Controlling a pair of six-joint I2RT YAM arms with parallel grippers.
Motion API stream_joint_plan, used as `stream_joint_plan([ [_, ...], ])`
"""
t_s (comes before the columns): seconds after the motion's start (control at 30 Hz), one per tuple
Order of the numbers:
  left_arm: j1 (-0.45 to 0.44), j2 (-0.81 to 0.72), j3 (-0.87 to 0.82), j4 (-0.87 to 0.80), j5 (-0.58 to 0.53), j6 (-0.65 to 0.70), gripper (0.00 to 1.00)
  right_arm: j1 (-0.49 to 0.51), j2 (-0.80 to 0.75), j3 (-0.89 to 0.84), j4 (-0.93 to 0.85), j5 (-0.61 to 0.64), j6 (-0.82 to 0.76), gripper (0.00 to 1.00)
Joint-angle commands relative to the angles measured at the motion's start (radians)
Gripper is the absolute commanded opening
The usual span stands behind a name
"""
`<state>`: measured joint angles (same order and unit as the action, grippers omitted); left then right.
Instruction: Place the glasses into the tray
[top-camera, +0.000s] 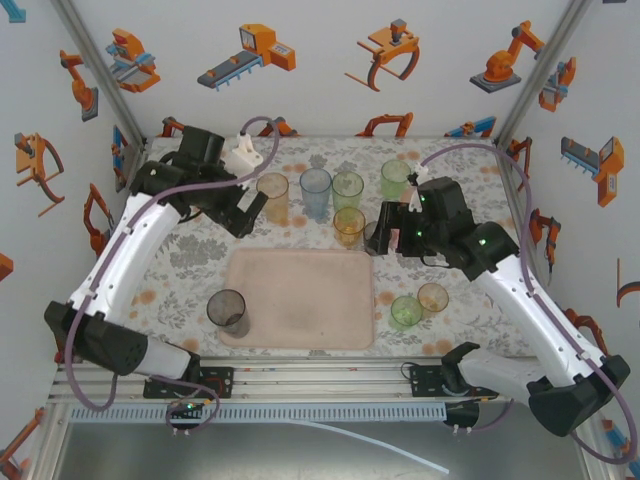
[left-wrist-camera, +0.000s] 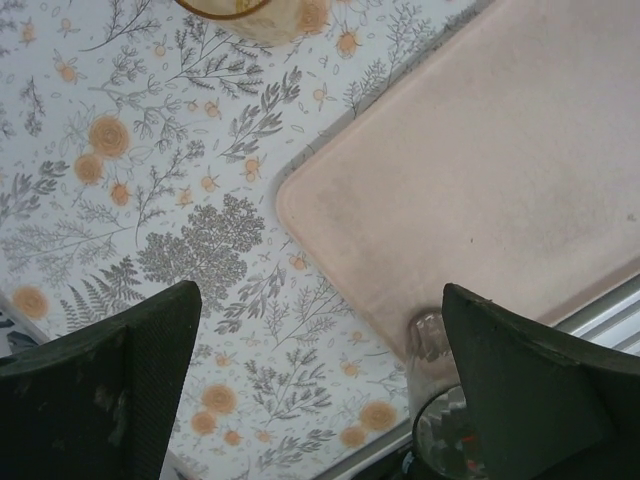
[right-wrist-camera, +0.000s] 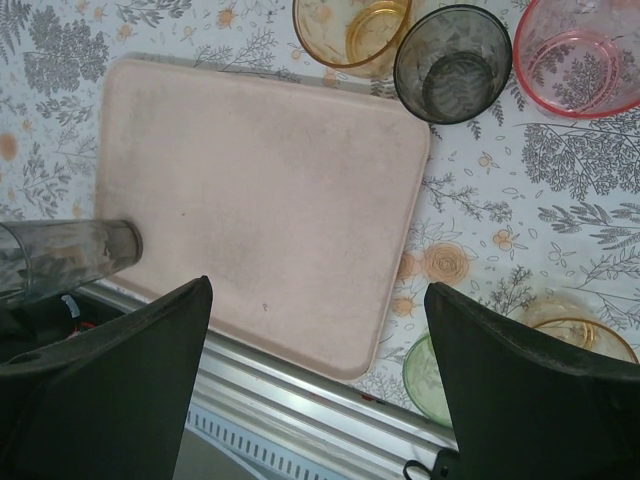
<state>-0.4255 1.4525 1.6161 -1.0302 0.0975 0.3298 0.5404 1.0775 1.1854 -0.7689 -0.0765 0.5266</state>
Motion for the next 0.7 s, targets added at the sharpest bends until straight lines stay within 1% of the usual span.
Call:
stream_joint_plan([
  [0.0, 0.058, 0.084, 0.081, 0.009, 0.032, -0.121, 0.99, 0.006, -0.013, -0.003, 0.003, 0.057, 0.016, 0.78],
  [0.1, 0.109, 0.145, 0.129, 0.036, 0.090, -0.156, 0.98, 0.005, -0.027, -0.012, 0.004, 0.068, 0.022, 0.78],
  [0.27, 0.111, 0.261, 0.208, 0.039, 0.112, -0.154, 0.96, 0.007, -0.028, -0.019, 0.004, 0.047, 0.028, 0.77],
  [0.47, 0.111, 0.397, 0.298, 0.034, 0.129, -0.140, 0.93, 0.006, -0.052, -0.029, -0.014, 0.075, 0.027, 0.78],
  [0.67, 0.111, 0.511, 0.431, -0.004, 0.122, -0.151, 0.89, 0.006, -0.083, -0.031, -0.044, 0.101, 0.023, 0.78],
])
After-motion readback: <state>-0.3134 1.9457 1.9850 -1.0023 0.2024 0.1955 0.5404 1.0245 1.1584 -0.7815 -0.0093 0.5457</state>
